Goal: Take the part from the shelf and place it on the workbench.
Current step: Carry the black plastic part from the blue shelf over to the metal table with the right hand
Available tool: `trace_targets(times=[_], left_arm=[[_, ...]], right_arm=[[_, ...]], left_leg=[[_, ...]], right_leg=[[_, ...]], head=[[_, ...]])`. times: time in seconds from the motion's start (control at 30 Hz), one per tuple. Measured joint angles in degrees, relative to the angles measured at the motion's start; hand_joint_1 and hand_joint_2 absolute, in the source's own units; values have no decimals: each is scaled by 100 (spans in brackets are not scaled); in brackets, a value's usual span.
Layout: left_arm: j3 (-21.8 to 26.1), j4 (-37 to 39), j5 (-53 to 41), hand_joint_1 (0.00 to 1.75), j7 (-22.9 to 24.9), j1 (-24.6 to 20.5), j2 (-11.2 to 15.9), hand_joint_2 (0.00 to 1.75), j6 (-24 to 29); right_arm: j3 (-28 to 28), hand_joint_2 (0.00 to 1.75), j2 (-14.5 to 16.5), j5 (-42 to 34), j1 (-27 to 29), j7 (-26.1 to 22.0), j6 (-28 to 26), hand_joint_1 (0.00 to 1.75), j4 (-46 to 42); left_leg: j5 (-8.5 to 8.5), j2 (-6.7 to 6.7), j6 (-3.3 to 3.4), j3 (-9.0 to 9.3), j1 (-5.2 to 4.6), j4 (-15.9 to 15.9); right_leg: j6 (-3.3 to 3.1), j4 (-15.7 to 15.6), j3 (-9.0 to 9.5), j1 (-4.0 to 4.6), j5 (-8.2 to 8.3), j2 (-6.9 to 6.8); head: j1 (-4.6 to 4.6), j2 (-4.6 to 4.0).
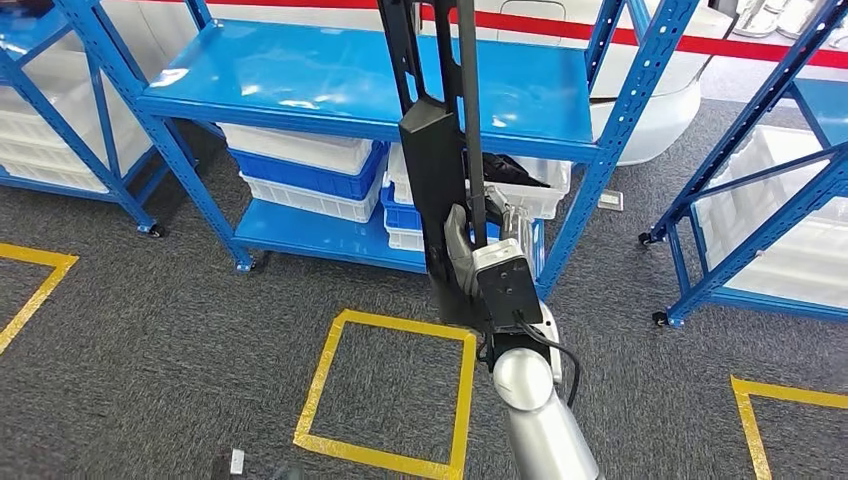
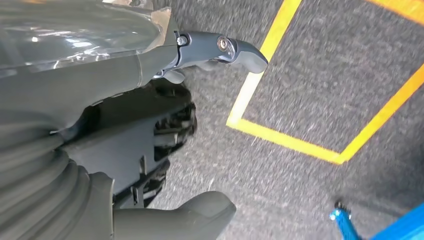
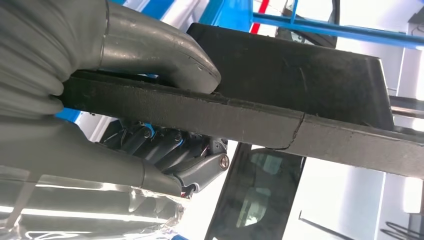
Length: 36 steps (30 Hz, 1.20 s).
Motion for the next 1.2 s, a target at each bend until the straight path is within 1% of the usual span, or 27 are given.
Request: trace_targets(times=[0.03,0.1,0.13,0.2,0.27,0.33,0.37,0.43,0.47,0.5,0.53,0.6,0.63,0.67,0.73,0.77,0.83,0.87,0.9,0.93,1.0,1.03,1.07,1.1,1.13,1.17,1.2], left_arm=[[-1,0,17,0,-4,-13,-13,175,-51],[-3,0,38,0,-12,-26,-48,175,-135],[-6,0,40,0,-15,-26,-65,175,-164],[-16,1,45,0,-32,-21,-103,175,-216],[-23,2,52,0,-80,-6,-135,175,-246],[-26,4,54,0,-122,20,-152,175,-255],[-27,5,55,0,-132,31,-155,175,-255],[-29,7,56,0,-141,41,-157,175,-250],[-29,7,56,0,-144,43,-157,175,-240],[-29,7,57,0,-148,49,-157,175,-222],[-29,7,58,0,-154,59,-156,175,-204],[-29,7,48,0,-175,88,-155,175,-164],[-32,7,37,0,-191,104,-155,175,-145],[-36,7,26,0,-208,117,-155,175,-121],[-43,7,12,0,-239,141,-154,175,-82],[-44,7,10,0,-252,154,-152,175,-71],[-43,5,13,0,-279,189,-144,175,-56],[-43,4,20,0,-293,210,-138,175,-46],[-43,3,33,0,-314,234,-133,175,-34],[-41,2,54,0,-347,255,-127,175,-24],[-33,2,112,0,-445,287,-114,175,-42],[-25,2,147,0,-502,299,-103,175,-75],[-12,2,177,0,-548,309,-87,175,-124],[1,1,200,0,-579,320,-70,175,-180],[13,1,214,0,-592,328,-53,175,-233],[22,-2,217,0,-590,332,-37,175,-283],[26,-4,212,0,-585,333,-26,175,-324]], right_arm=[[-7,175,1,13,-29,-4,17,175,18],[-15,175,4,27,-76,-31,35,175,62],[-17,175,5,28,-94,-56,37,175,84],[-14,175,8,14,-121,-144,39,175,130],[8,175,9,-37,-145,-281,35,175,190],[37,175,8,-97,-166,-386,26,175,284],[45,175,4,-117,-175,-406,23,175,333],[51,175,-3,-146,-187,-420,20,175,420],[53,175,-4,-160,-196,-424,20,175,451],[55,175,-5,-181,-213,-432,20,175,493],[57,175,-5,-213,-235,-445,20,175,546],[63,175,-5,-301,-282,-483,10,175,674],[70,175,-5,-361,-308,-510,-7,175,743],[81,175,-4,-427,-341,-539,-36,175,806],[109,175,1,-576,-449,-602,-107,175,940],[125,175,0,-648,-513,-626,-146,175,1006],[152,175,-10,-783,-618,-651,-210,175,1155],[168,175,-17,-845,-665,-653,-238,175,1232],[187,175,-24,-913,-719,-655,-256,175,1322],[212,175,-31,-986,-790,-664,-272,175,1425],[275,175,-38,-1136,-941,-687,-293,175,1619],[311,175,-40,-1196,-989,-692,-301,175,1686],[350,175,-40,-1237,-1013,-674,-312,175,1721],[389,175,-41,-1260,-1015,-634,-325,175,1728],[425,175,-45,-1259,-996,-578,-339,175,1708],[451,175,-50,-1236,-956,-505,-352,175,1653],[465,175,-59,-1204,-902,-440,-365,175,1572]], left_leg=[[22,1,-7,13,7,233],[348,2,-1,270,28,191],[442,1,6,516,40,-87],[353,-19,39,1045,30,-819],[198,-42,87,1265,-12,-1211],[253,-27,171,1200,-21,-1265],[315,-15,231,1137,-16,-1283],[477,1,333,962,-16,-1303],[550,0,352,867,-27,-1302],[625,2,356,770,-41,-1300],[702,7,356,671,-52,-1298],[859,19,347,475,-71,-1293],[937,20,335,387,-75,-1291],[1007,17,317,313,-82,-1288],[1150,15,267,223,-92,-1298],[1224,17,239,201,-91,-1318],[1337,12,176,174,-70,-1365],[1260,1,142,141,-56,-1324],[1060,-10,108,87,-45,-1185],[756,-19,77,10,-29,-927],[208,-21,16,-152,-13,-179],[145,-21,-11,-199,-2,161],[244,-20,-32,-192,10,376],[439,-19,-46,-115,24,432],[635,-19,-47,51,36,305],[730,-22,-32,323,43,-3],[717,-24,-8,629,40,-407]], right_leg=[[6,20,-98,7,64,-2],[31,88,-303,10,165,-3],[52,132,-390,11,201,-2],[118,216,-511,27,266,-4],[202,249,-572,33,345,-13],[258,288,-642,34,364,-10],[255,382,-712,35,260,-2],[193,868,-899,26,-210,12],[159,1208,-982,22,-456,16],[149,1562,-1035,20,-626,17],[170,1833,-1042,20,-670,18],[260,1899,-836,25,-439,18],[287,1665,-607,31,-297,19],[275,1261,-285,45,-255,19],[202,383,284,88,-400,25],[173,109,424,105,-476,30],[133,-14,388,82,-422,32],[95,-24,352,55,-353,26],[47,-32,309,32,-277,17],[1,-31,253,13,-200,8],[-49,-21,101,35,-70,5],[-54,-18,21,41,-12,4],[-49,-14,-55,43,38,2],[-37,-5,-126,42,88,0],[-17,7,-186,40,128,-2],[4,21,-233,38,158,-3],[26,39,-266,47,178,-7]], head=[[0,0],[-1,0],[-1,0],[2,0],[3,0],[6,0],[15,0],[41,0],[51,0],[58,0],[60,0],[64,0],[63,0],[64,0],[56,0],[56,0],[52,0],[54,0],[38,0],[23,0],[-7,0],[-11,0],[-11,0],[-12,0],[-15,0],[-16,0],[-16,0]])
